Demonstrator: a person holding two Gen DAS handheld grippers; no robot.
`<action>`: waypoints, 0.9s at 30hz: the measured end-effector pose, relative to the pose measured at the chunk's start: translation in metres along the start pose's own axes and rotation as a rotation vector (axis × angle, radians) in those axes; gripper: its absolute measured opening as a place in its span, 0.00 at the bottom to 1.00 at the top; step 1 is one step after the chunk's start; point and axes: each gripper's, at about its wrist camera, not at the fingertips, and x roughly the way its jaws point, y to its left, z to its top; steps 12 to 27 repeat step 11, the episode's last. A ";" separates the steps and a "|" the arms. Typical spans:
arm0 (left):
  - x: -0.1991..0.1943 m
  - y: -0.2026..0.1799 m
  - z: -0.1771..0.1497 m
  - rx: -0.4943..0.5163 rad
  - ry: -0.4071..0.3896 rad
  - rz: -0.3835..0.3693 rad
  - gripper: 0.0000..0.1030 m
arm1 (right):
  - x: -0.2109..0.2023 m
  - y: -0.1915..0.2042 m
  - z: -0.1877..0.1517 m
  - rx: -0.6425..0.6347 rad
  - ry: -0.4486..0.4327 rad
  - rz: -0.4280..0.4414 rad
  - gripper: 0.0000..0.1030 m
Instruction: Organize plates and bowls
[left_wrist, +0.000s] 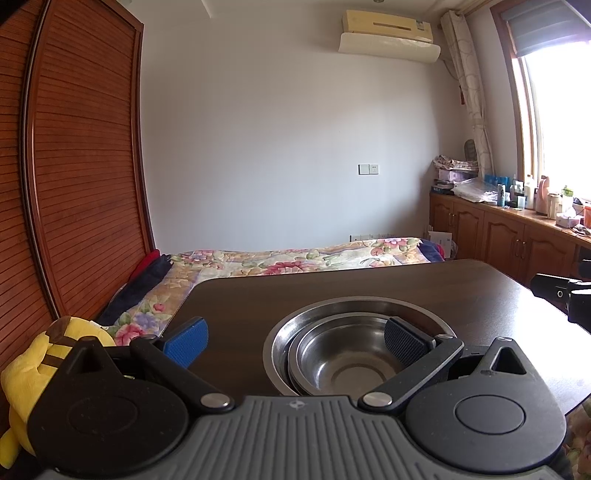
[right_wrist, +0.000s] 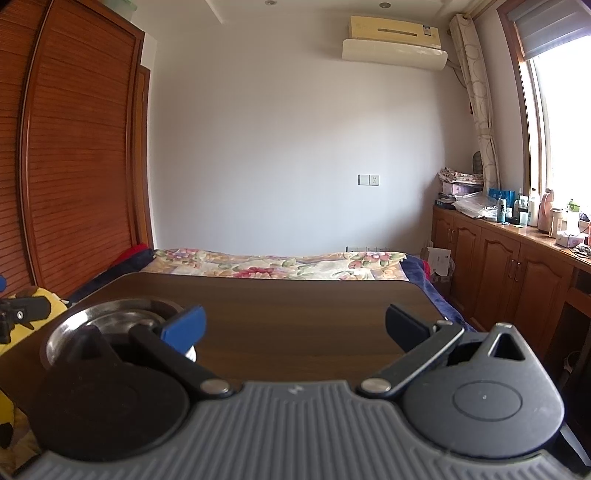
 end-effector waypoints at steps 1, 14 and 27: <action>0.000 0.000 0.000 0.000 0.000 0.000 1.00 | 0.000 0.000 0.000 0.003 -0.001 0.001 1.00; 0.000 0.000 0.001 0.000 0.000 0.000 1.00 | 0.000 -0.003 0.001 0.001 0.006 0.003 1.00; 0.000 0.000 0.001 0.000 0.000 0.000 1.00 | 0.000 -0.003 0.001 0.001 0.006 0.003 1.00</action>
